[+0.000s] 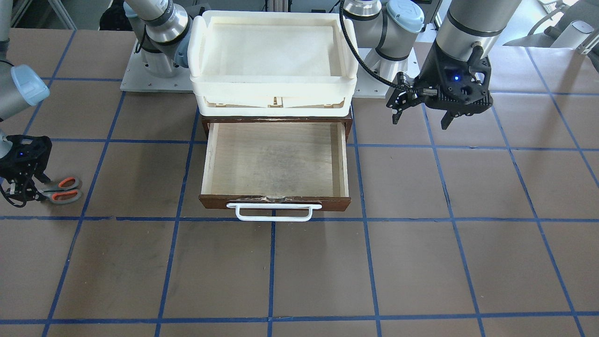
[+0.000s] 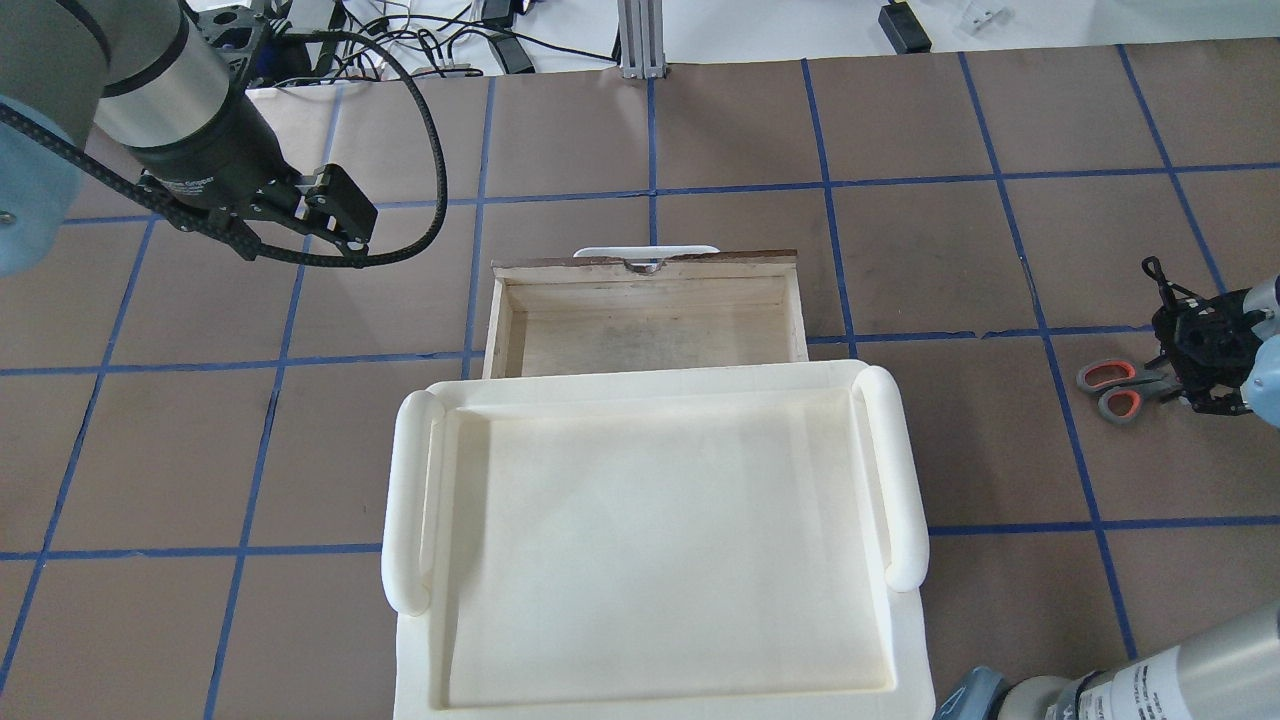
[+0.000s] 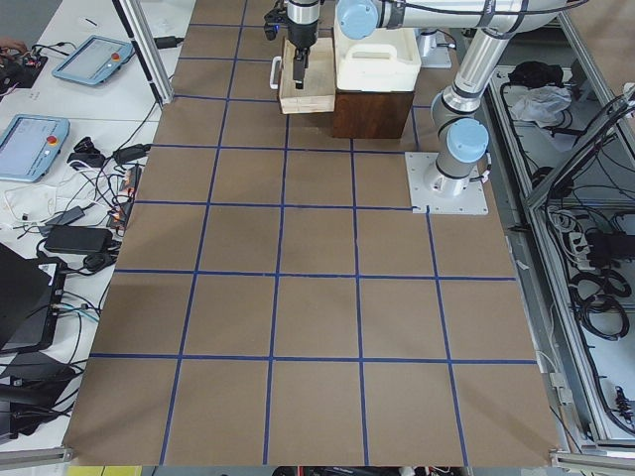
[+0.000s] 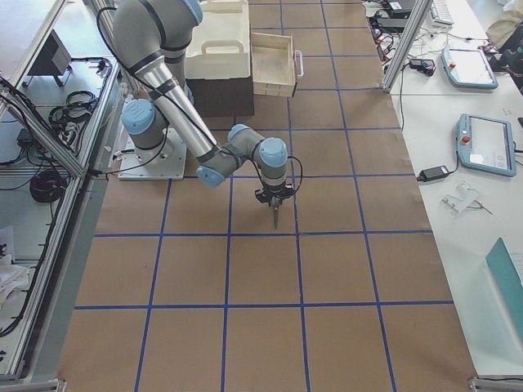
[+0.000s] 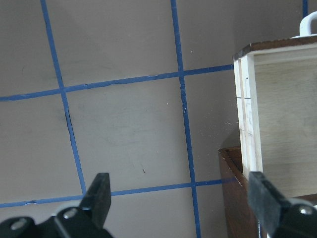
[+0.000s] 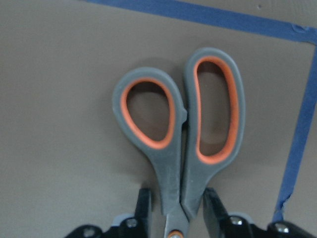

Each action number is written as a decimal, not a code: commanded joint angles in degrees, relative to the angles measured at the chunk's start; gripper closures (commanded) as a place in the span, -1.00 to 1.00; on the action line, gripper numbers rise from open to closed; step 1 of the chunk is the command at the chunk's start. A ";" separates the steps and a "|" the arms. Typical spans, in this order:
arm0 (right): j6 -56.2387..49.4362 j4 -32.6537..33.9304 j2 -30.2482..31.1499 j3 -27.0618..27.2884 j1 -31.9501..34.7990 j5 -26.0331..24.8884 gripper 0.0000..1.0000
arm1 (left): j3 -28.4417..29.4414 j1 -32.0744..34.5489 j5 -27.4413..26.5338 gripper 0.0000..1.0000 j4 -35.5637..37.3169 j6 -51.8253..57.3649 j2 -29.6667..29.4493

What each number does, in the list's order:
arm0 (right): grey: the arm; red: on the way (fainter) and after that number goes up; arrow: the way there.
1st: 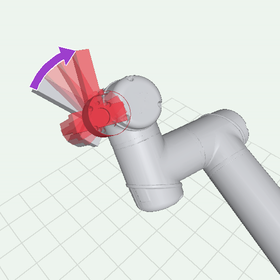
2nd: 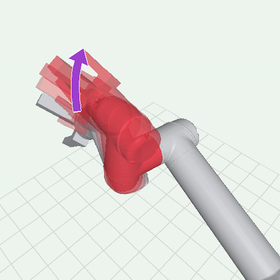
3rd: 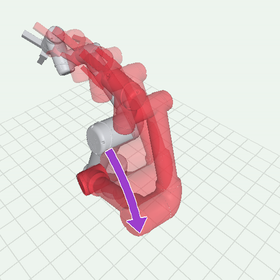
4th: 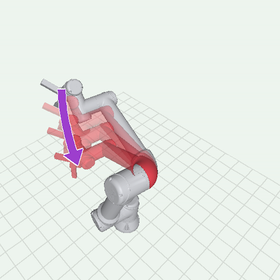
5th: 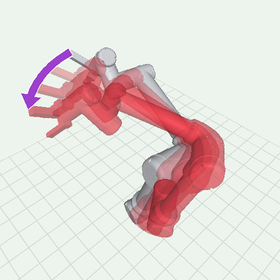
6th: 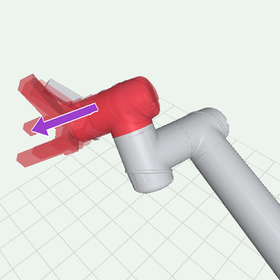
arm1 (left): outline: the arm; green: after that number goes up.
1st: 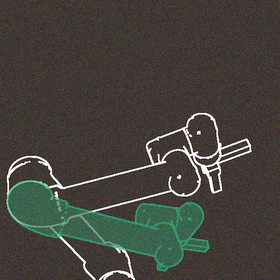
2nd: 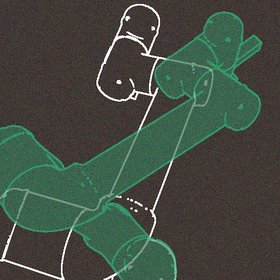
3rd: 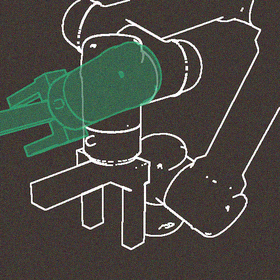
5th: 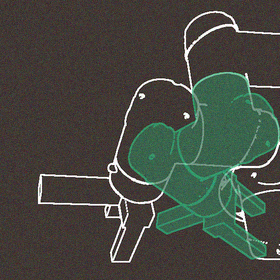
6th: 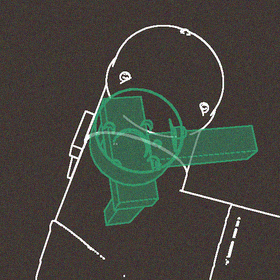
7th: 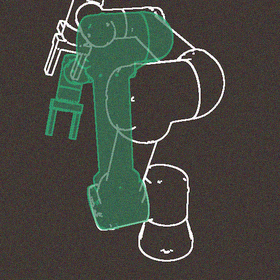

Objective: Put scissors in drawer and close it
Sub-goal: 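Lower the right gripper over the scissors handles and close on them, then lift the scissors with the right gripper and carry them over the drawer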

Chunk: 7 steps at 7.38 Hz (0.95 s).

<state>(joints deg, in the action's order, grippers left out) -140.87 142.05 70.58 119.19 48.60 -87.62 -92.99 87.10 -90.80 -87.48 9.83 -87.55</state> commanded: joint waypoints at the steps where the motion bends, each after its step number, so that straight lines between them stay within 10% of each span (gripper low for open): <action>1: -0.28 0.07 0.08 -0.01 0.00 0.00 0.77 | 0.00 0.00 0.01 -1.00 0.29 0.02 -0.08; 5: 0.86 -0.89 3.49 -1.32 0.52 0.08 0.97 | 0.00 0.00 -0.08 -1.00 0.30 0.02 0.01; 7: 4.54 -11.89 9.63 -5.43 1.75 0.78 0.95 | 0.00 0.00 0.01 -1.00 0.39 -0.07 0.01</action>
<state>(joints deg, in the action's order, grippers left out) -138.41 137.46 76.44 116.54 49.57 -87.25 -92.99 87.10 -90.82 -87.13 9.83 -87.54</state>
